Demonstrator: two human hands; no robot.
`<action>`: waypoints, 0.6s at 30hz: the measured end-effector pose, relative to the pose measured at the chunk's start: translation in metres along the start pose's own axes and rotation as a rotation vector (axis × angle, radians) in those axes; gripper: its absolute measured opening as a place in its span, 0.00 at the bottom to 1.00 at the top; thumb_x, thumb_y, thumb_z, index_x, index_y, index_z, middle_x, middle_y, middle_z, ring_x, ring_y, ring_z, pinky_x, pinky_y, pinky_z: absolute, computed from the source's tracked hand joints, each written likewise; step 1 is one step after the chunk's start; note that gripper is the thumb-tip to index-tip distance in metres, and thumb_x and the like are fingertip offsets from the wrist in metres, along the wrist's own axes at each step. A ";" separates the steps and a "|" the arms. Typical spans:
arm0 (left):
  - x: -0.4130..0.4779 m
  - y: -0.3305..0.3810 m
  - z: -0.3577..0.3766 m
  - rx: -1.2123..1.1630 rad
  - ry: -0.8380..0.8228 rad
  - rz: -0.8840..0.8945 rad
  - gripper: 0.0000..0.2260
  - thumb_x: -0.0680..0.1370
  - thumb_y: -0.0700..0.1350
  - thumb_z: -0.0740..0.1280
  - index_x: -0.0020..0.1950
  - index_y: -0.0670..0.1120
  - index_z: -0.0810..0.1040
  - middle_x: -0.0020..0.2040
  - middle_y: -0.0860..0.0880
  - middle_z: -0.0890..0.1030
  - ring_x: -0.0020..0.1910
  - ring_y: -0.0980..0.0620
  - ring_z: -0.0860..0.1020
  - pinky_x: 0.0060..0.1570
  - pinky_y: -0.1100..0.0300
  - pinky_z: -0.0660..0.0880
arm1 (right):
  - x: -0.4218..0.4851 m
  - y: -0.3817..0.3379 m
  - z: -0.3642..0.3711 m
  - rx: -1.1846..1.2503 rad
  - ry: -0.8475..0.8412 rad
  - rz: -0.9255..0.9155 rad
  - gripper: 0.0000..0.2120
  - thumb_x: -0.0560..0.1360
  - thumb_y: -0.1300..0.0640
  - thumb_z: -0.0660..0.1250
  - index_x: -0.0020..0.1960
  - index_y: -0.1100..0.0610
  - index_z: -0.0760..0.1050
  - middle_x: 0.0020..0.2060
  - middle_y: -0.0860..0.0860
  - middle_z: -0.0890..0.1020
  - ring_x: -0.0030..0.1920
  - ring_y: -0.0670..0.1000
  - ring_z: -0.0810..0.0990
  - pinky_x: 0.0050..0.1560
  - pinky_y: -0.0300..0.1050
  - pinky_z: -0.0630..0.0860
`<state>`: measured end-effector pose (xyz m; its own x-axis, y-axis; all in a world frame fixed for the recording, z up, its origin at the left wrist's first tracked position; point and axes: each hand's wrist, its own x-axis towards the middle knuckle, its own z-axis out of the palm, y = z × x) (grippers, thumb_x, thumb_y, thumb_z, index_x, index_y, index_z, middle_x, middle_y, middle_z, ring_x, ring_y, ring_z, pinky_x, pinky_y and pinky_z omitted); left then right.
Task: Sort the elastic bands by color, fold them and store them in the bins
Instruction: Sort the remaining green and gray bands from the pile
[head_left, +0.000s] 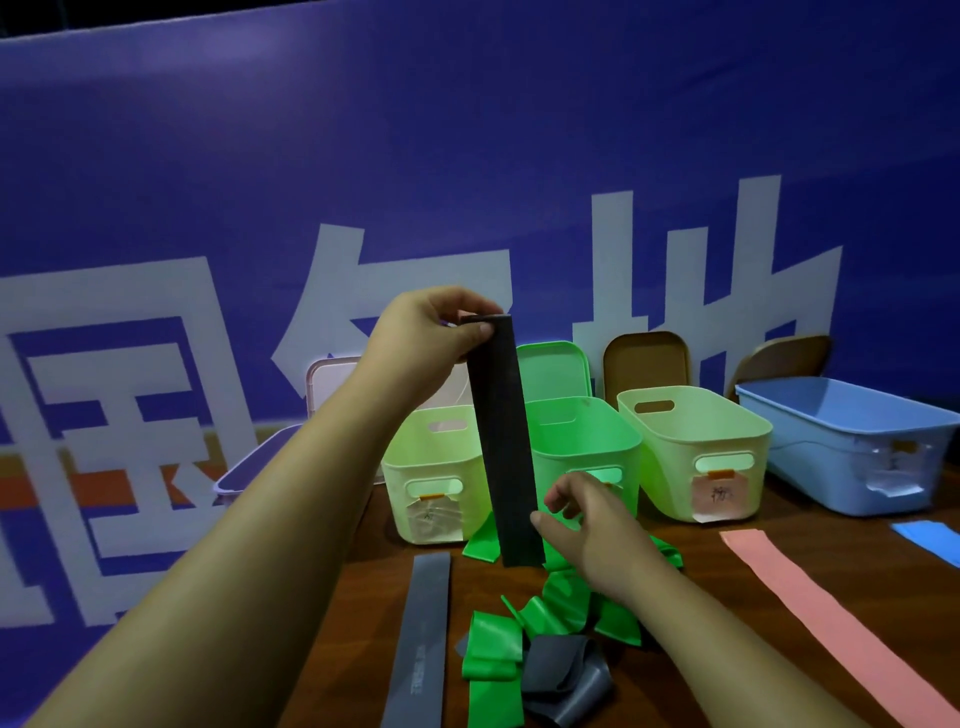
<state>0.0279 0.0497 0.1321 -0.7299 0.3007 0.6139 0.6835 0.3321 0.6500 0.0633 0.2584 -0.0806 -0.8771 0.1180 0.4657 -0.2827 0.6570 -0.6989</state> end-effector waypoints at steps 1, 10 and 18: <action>-0.001 0.001 -0.002 -0.030 -0.001 -0.005 0.08 0.81 0.40 0.73 0.58 0.50 0.86 0.51 0.48 0.87 0.52 0.49 0.86 0.55 0.50 0.85 | 0.002 -0.011 -0.004 0.025 0.005 0.014 0.09 0.79 0.45 0.74 0.51 0.44 0.74 0.50 0.43 0.79 0.51 0.44 0.77 0.51 0.44 0.76; -0.015 0.001 -0.011 -0.098 -0.008 -0.034 0.08 0.78 0.44 0.77 0.56 0.50 0.85 0.48 0.52 0.87 0.47 0.52 0.86 0.46 0.54 0.86 | 0.033 -0.115 -0.067 0.181 0.074 -0.095 0.10 0.81 0.45 0.72 0.61 0.44 0.80 0.50 0.47 0.82 0.49 0.47 0.80 0.48 0.45 0.78; -0.033 -0.013 -0.016 -0.218 0.000 -0.080 0.09 0.78 0.44 0.76 0.57 0.49 0.85 0.45 0.51 0.88 0.45 0.51 0.87 0.45 0.55 0.85 | 0.050 -0.170 -0.100 0.011 0.004 -0.172 0.03 0.82 0.47 0.71 0.53 0.45 0.83 0.40 0.47 0.87 0.43 0.51 0.84 0.47 0.51 0.83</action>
<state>0.0434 0.0212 0.1099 -0.7817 0.2811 0.5567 0.6093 0.1540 0.7779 0.1063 0.2268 0.1156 -0.8137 0.0070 0.5812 -0.4331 0.6596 -0.6143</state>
